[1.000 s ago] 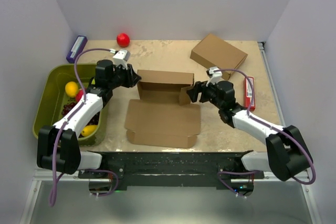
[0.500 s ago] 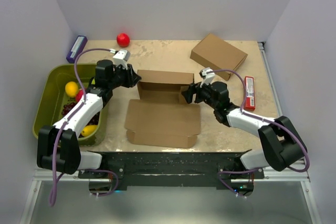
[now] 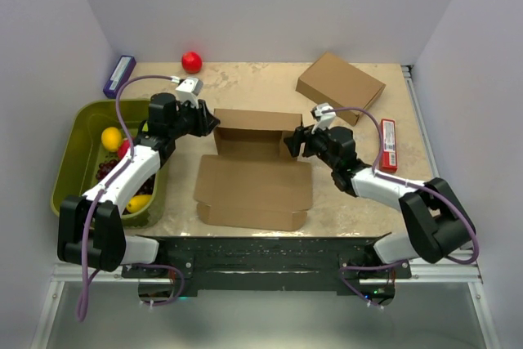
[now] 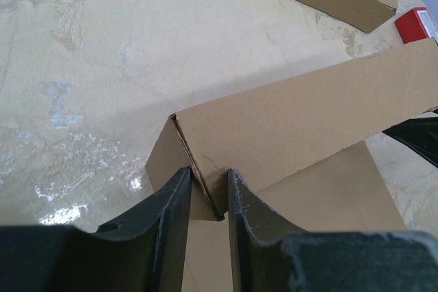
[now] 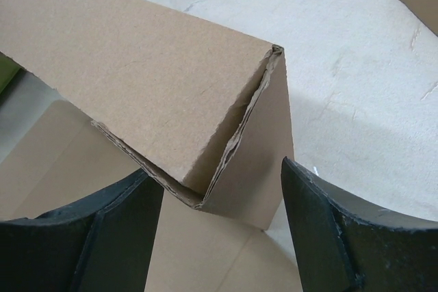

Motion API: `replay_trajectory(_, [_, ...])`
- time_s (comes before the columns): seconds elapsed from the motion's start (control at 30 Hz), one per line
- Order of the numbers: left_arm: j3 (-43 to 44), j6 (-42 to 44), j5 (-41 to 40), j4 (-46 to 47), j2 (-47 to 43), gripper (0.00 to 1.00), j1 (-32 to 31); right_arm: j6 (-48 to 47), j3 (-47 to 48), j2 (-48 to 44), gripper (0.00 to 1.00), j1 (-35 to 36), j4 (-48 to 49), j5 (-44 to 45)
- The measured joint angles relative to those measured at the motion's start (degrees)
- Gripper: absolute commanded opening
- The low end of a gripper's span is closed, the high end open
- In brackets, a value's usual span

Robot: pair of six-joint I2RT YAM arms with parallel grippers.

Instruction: Fold the paper box

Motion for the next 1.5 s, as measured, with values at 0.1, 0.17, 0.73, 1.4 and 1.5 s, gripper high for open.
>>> replay_trajectory(0.1, [0.07,-0.02,0.04,0.00,0.09,0.30,0.00,-0.33,0.44,0.96,0.67,0.07,0.55,0.00])
replay_trajectory(0.17, [0.09,0.00,0.02,0.00,0.11,0.30,0.00,-0.57,0.92,1.99,0.65,0.17,0.98,0.02])
replay_trajectory(0.73, [0.09,-0.02,0.20,0.07,0.11,0.30,0.11,-4.26,4.94,7.23,0.44,0.13,2.08,3.17])
replay_trajectory(1.4, [0.09,-0.04,1.73,0.07,0.11,0.30,0.13,-3.13,5.35,9.33,0.19,3.45,4.63,16.74])
replay_trajectory(1.5, [0.09,-0.04,2.25,0.09,0.13,0.30,0.13,-3.10,5.57,10.29,0.16,4.46,5.81,20.50])
